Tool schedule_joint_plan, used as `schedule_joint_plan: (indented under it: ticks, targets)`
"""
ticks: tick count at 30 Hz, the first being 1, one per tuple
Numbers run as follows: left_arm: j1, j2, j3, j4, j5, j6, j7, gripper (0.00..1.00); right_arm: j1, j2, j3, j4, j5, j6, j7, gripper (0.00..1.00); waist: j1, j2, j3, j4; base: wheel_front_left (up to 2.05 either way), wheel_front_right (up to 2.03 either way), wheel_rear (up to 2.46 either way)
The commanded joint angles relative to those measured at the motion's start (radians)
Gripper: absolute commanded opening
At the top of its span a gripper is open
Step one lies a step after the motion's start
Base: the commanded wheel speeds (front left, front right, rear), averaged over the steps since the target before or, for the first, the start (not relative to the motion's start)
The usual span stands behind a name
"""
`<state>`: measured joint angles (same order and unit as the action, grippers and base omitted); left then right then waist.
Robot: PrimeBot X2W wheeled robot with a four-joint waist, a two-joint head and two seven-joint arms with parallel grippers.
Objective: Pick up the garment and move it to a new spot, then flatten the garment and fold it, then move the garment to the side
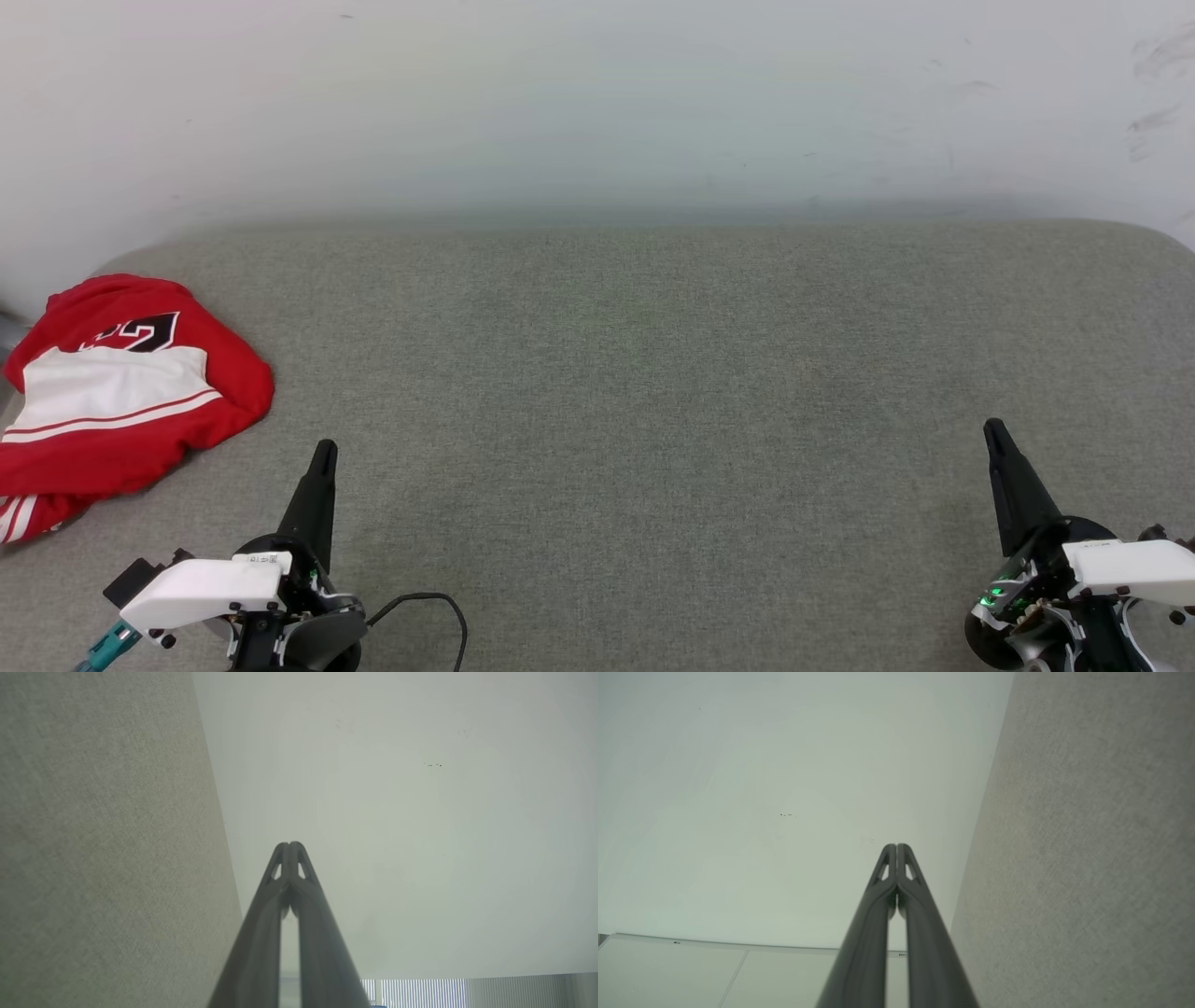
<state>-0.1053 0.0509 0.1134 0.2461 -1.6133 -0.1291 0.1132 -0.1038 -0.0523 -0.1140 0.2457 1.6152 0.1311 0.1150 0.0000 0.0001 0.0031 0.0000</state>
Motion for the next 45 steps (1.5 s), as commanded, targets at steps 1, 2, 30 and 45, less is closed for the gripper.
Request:
schedule_joint_plan:
  ticks: [1, 2, 30, 45]
  targets:
    - [-0.009, -0.001, 0.002, 0.000, 0.001, -0.004, 0.004, 0.00, -0.012, 0.003, 0.001, 0.000, -0.005, -0.001, 0.001, 0.00, 0.0000, -0.0001, 0.000, 0.000, 0.00, 0.00, 0.00]
    - [-0.009, -0.001, 0.002, 0.000, 0.001, -0.004, 0.004, 0.00, -0.012, 0.003, 0.001, 0.000, -0.005, -0.001, 0.001, 0.00, 0.0000, -0.0001, 0.000, 0.000, 0.00, 0.00, 0.00]
    - [-0.009, -0.001, 0.001, 0.000, 0.001, -0.004, 0.004, 0.00, -0.012, 0.003, 0.001, 0.000, -0.005, -0.001, 0.001, 0.00, 0.0000, -0.0001, 0.000, 0.000, 0.00, 0.00, 0.00]
    - [-0.009, -0.001, 0.001, 0.000, 0.001, -0.004, 0.004, 0.00, -0.012, 0.004, 0.001, 0.000, -0.005, -0.001, 0.001, 0.00, 0.0000, -0.0001, 0.000, 0.000, 0.00, 0.00, 0.00]
